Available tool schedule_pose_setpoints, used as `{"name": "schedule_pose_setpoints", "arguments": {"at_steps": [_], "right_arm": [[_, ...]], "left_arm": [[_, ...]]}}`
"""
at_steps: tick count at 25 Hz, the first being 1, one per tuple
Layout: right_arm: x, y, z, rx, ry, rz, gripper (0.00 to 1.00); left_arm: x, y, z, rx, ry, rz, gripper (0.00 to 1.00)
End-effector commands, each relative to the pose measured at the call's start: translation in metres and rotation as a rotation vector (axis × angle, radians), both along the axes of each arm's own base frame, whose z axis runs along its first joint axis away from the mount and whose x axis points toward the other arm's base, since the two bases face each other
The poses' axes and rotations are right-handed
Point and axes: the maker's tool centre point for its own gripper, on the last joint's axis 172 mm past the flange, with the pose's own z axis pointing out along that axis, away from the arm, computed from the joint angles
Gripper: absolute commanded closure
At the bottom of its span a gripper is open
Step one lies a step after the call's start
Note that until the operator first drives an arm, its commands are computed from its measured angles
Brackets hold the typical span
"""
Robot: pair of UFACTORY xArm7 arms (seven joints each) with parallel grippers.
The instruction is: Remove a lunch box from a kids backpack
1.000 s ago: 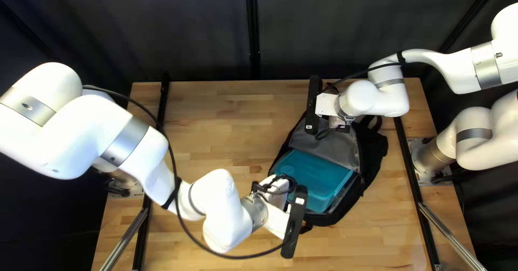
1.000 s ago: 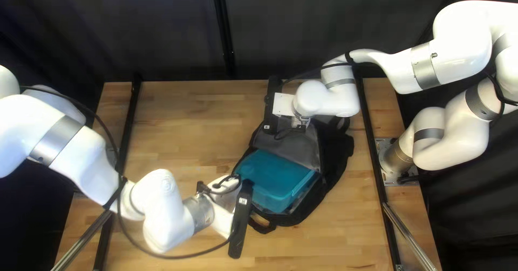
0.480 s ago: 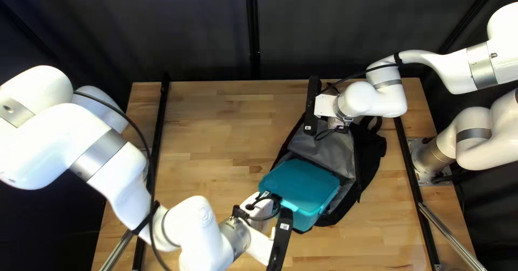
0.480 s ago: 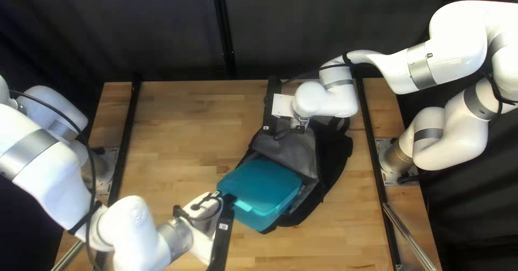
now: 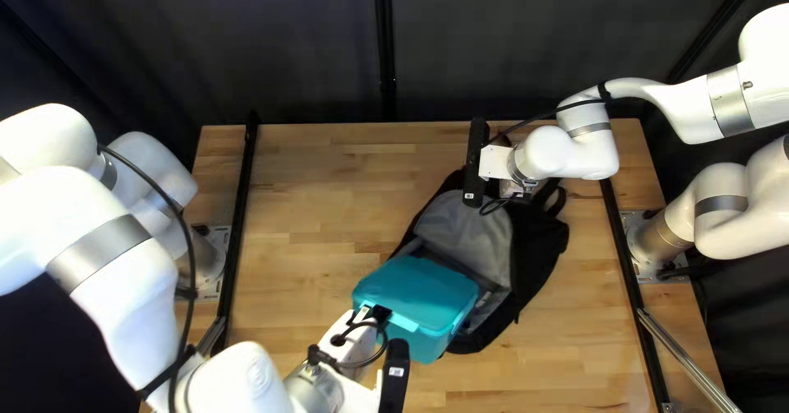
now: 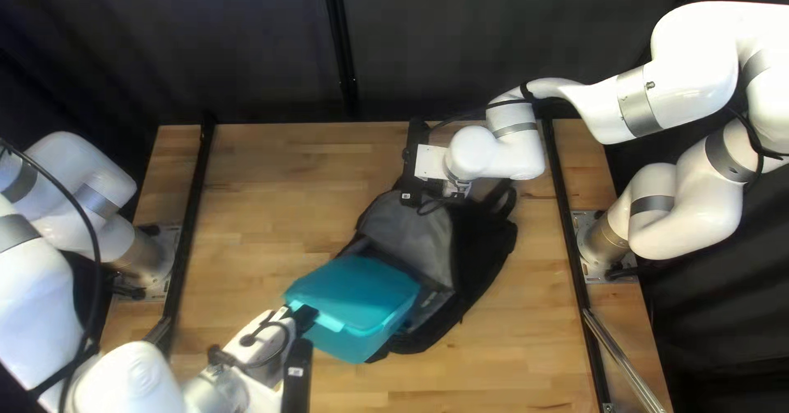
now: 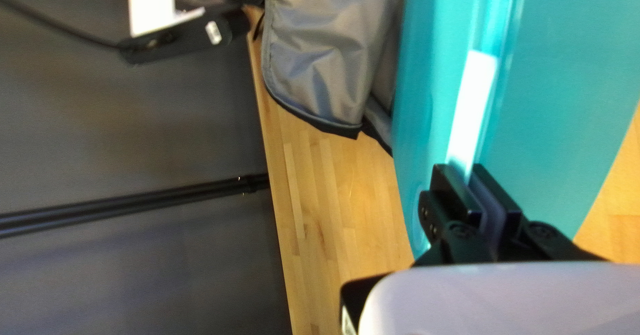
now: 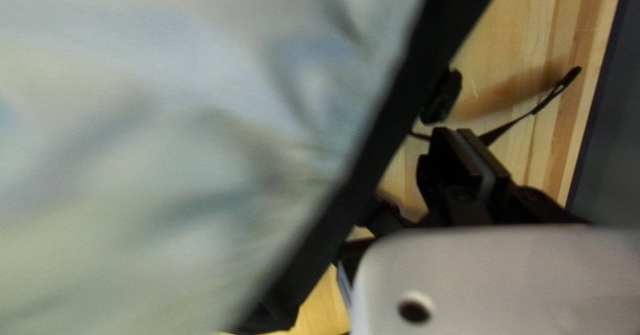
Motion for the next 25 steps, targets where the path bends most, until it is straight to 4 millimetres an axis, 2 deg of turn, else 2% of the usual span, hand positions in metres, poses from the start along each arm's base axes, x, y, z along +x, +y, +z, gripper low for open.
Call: {"name": "schedule_pose_setpoints", "arguments": {"at_steps": [1,3,9,15,17,21,25], "right_arm": [[-0.001,0.002,0.000,0.000,0.000,0.000,1.00],[-0.001,0.002,0.001,0.000,-0.001,-0.001,1.00],[-0.002,0.003,0.001,0.002,-0.002,-0.006,1.00],[-0.003,0.004,0.004,0.001,-0.006,-0.006,1.00],[-0.004,0.005,0.004,0.000,-0.006,-0.006,1.00],[-0.005,0.006,0.003,0.001,-0.009,-0.008,1.00],[-0.006,0.007,0.004,0.002,-0.013,-0.012,1.00]], "left_arm": [[0.001,0.004,0.015,0.010,-0.017,0.016,1.00],[0.003,0.006,0.021,0.012,-0.020,0.020,1.00],[0.009,0.003,0.071,0.024,-0.021,0.026,1.00],[0.004,0.002,0.107,0.041,-0.006,0.041,1.00],[-0.010,0.010,0.119,0.054,0.005,0.064,1.00],[-0.040,0.020,0.128,0.072,0.024,0.123,1.00],[-0.066,0.023,0.121,0.102,0.045,0.192,1.00]]}}
